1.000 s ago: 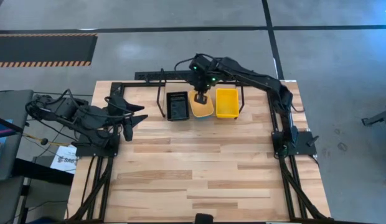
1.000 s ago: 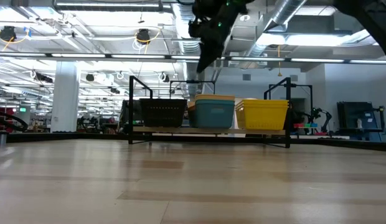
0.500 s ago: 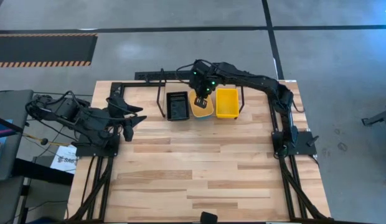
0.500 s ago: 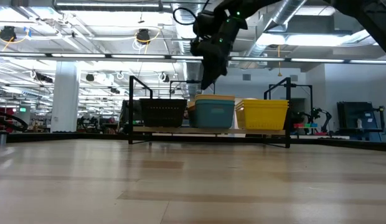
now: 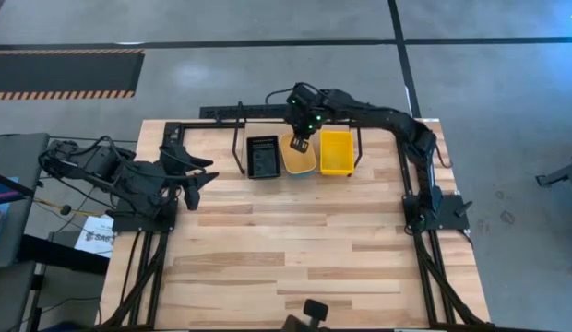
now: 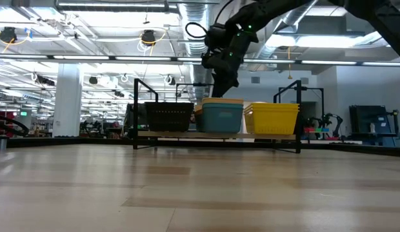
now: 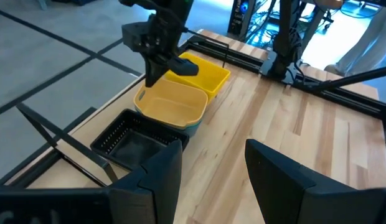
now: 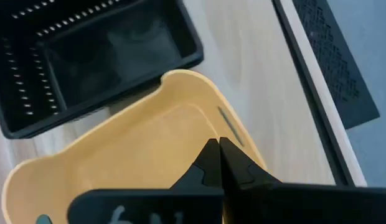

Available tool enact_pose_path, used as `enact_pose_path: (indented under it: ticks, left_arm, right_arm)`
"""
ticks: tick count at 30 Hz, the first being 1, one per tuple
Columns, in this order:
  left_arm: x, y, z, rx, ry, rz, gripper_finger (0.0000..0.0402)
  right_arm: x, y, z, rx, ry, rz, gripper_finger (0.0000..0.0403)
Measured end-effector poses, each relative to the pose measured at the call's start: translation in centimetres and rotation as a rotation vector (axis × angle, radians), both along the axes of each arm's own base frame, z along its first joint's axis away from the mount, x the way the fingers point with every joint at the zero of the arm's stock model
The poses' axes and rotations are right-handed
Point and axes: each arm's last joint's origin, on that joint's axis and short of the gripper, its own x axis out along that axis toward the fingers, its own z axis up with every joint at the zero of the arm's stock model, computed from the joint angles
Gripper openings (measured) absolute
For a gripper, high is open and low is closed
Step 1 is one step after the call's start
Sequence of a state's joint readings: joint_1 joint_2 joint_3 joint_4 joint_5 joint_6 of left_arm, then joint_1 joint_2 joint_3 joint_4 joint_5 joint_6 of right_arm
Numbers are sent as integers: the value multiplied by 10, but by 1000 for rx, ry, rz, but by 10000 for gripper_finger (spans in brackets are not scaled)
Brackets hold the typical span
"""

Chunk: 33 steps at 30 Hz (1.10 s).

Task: Stack baskets on shelf by color
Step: Adjust all bins on the shelf

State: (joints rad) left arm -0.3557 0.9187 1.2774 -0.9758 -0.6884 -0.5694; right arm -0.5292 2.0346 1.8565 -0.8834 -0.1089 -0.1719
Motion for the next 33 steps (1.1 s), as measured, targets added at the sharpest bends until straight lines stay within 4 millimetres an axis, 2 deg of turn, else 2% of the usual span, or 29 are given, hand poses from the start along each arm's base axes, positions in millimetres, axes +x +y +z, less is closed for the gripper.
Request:
enact_pose_path:
  ticks: [4, 10, 13, 23, 33]
  left_arm:
    - [0, 0, 0, 0, -1, 1, 164]
    - [0, 0, 0, -8, -8, 12, 164]
    - [0, 0, 0, -8, -9, 13, 164]
    - [0, 0, 0, -11, -10, 15, 164]
    - [0, 0, 0, -12, -11, 15, 164]
  right_arm:
    - [-2, -4, 0, 40, -20, 4, 0]
    - [2, 5, 0, 97, -60, 127, 0]
    - [8, 7, -7, 102, -63, 154, 0]
    - [6, -11, -32, 132, -4, 130, 0]
    - [-2, -32, -33, 57, 10, 55, 0]
